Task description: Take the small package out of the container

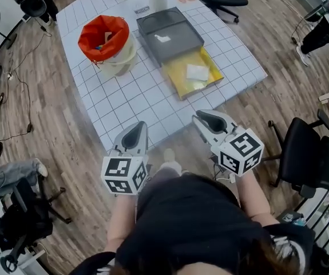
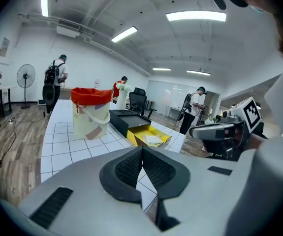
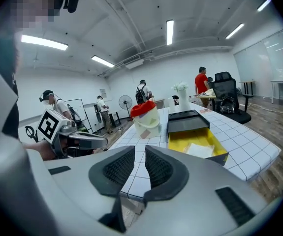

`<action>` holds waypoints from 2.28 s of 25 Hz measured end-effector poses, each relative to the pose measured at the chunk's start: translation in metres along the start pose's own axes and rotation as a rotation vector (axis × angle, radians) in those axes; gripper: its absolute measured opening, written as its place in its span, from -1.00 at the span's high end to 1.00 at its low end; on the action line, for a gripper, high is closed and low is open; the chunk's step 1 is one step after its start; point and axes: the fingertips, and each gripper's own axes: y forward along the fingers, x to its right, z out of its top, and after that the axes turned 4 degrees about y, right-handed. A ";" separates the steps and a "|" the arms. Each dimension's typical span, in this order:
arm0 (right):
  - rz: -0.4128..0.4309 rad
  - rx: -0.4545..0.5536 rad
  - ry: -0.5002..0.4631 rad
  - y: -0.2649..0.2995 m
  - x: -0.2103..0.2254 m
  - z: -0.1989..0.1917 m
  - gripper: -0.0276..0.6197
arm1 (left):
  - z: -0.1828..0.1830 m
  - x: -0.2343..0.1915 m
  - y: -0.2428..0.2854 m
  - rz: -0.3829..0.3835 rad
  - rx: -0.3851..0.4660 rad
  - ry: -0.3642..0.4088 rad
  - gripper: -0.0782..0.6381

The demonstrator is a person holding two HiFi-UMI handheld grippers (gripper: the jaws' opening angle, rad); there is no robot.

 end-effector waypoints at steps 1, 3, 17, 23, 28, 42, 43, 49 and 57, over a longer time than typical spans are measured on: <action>0.001 -0.013 -0.007 0.006 0.001 0.002 0.66 | 0.000 -0.005 0.002 -0.006 -0.005 -0.002 0.71; -0.007 -0.040 -0.024 0.017 0.003 0.005 0.61 | -0.001 -0.016 0.006 -0.013 -0.012 -0.009 0.71; 0.000 -0.189 -0.100 0.061 0.041 0.015 0.35 | 0.006 -0.060 0.035 0.034 -0.026 -0.082 0.71; 0.042 -0.261 -0.186 0.083 0.091 0.024 0.31 | 0.012 -0.070 0.059 0.122 -0.055 -0.115 0.71; 0.089 -0.342 -0.241 0.100 0.132 0.031 0.29 | 0.026 -0.066 0.087 0.181 -0.066 -0.149 0.71; 0.256 -0.629 -0.440 0.146 0.187 0.000 0.29 | 0.022 -0.062 0.141 0.294 -0.132 -0.237 0.71; 0.262 -0.646 -0.445 0.150 0.188 -0.003 0.29 | 0.021 -0.063 0.142 0.302 -0.136 -0.244 0.71; 0.281 -0.744 -0.482 0.166 0.195 -0.022 0.29 | 0.011 -0.064 0.144 0.353 -0.160 -0.281 0.71; 0.265 -0.859 -0.579 0.181 0.199 -0.043 0.28 | -0.001 -0.064 0.146 0.390 -0.184 -0.293 0.71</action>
